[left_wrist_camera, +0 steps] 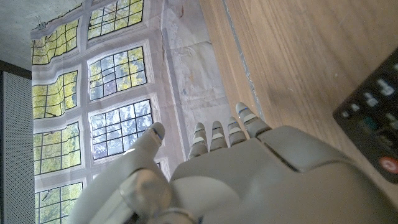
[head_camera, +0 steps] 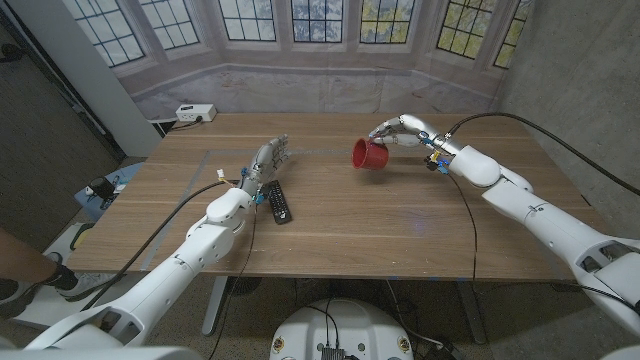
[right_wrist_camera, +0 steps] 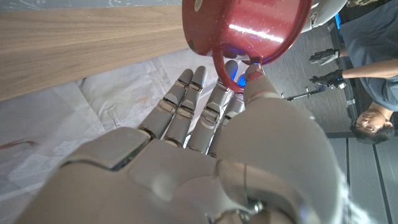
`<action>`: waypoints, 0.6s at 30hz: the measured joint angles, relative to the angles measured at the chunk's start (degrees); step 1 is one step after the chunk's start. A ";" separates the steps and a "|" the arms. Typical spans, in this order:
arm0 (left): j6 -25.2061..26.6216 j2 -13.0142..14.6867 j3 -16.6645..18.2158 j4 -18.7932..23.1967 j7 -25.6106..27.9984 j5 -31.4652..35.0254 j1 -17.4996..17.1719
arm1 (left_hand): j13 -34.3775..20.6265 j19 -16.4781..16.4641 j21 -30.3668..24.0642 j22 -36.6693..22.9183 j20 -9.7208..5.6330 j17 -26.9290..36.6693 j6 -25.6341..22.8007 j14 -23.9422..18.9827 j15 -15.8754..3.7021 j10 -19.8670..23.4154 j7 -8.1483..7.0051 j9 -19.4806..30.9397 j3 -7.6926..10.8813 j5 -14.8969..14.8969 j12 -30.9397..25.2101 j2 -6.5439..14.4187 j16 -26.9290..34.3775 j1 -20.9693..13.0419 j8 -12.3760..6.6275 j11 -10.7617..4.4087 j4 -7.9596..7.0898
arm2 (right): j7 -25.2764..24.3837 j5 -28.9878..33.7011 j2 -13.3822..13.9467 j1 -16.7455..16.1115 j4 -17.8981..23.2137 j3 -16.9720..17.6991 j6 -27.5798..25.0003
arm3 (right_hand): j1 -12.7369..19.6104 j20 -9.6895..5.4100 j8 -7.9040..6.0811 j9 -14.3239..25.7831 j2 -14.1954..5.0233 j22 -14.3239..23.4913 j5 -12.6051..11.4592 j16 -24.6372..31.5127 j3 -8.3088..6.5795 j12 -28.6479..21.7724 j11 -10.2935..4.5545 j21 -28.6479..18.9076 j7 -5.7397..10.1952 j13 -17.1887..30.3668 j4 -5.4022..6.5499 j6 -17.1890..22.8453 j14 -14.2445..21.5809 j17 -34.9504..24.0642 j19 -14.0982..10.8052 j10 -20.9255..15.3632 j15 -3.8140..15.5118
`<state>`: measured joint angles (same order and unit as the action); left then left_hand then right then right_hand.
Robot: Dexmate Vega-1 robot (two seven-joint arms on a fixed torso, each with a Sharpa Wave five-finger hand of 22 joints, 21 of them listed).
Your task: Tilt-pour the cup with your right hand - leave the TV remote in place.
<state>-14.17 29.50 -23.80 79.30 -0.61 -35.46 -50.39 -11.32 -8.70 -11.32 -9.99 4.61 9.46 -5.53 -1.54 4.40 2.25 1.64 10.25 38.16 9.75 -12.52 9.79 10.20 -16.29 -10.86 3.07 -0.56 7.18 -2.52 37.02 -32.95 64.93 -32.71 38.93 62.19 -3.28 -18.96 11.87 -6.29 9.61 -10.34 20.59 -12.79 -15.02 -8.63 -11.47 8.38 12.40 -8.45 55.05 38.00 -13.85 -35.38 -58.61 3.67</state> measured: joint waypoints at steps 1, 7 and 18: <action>-0.05 0.00 0.00 0.00 0.03 -0.03 0.00 | 0.00 0.00 0.00 0.00 0.00 0.00 0.00 0.00 0.00 0.00 0.00 0.00 0.00 0.00 0.00 0.00 0.00 0.00 0.00 0.00 0.00 | 0.00 0.00 -0.25 -0.16 0.02 0.09 0.00 | 0.00 0.00 0.00 0.00 0.00 0.00 0.00 0.00 0.00 0.00 0.00 0.00 0.00 0.00 0.00 0.00 0.00 0.00 0.00 0.00 0.00; -0.42 0.68 0.57 0.60 0.08 -0.27 -0.77 | 0.00 0.00 0.00 0.00 0.00 0.00 -0.24 0.00 0.00 0.00 -0.24 0.00 0.00 0.00 0.00 0.00 0.00 0.00 0.00 0.00 0.00 | -1.25 -1.50 -1.44 -1.11 0.52 0.45 -0.25 | -0.09 0.00 0.08 0.00 -0.08 0.00 0.00 -0.28 0.01 0.00 0.00 0.00 -0.01 0.00 0.01 -0.01 0.00 0.00 0.00 0.00 0.00; -1.35 1.62 1.39 1.17 -0.40 -0.64 -2.01 | 0.00 0.00 0.00 0.00 0.00 0.00 -0.31 0.00 0.00 0.00 -0.31 0.00 0.00 0.00 0.00 0.00 0.00 0.00 0.00 0.00 0.00 | -3.45 -3.56 -4.47 -2.65 0.57 0.87 -0.26 | -0.33 0.00 -0.12 -0.04 -0.32 0.00 0.00 -0.27 0.23 0.00 0.41 0.00 -0.52 0.00 0.24 0.11 0.00 0.00 0.00 -0.41 0.00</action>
<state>-15.52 31.13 -22.41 80.47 -1.01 -36.10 -52.40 -11.31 -8.70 -11.32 -9.99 4.61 9.45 -5.84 -1.54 4.40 2.25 1.33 10.25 38.16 9.75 -12.52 9.79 10.20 -16.29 -10.86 3.07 -0.56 3.74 -6.08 32.55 -35.60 65.49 -31.84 38.67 61.86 -3.28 -19.09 11.83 -6.61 9.61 -10.34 20.32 -12.55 -15.03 -8.22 -11.47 7.86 12.40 -8.21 55.17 38.00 -13.85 -35.38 -59.02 3.67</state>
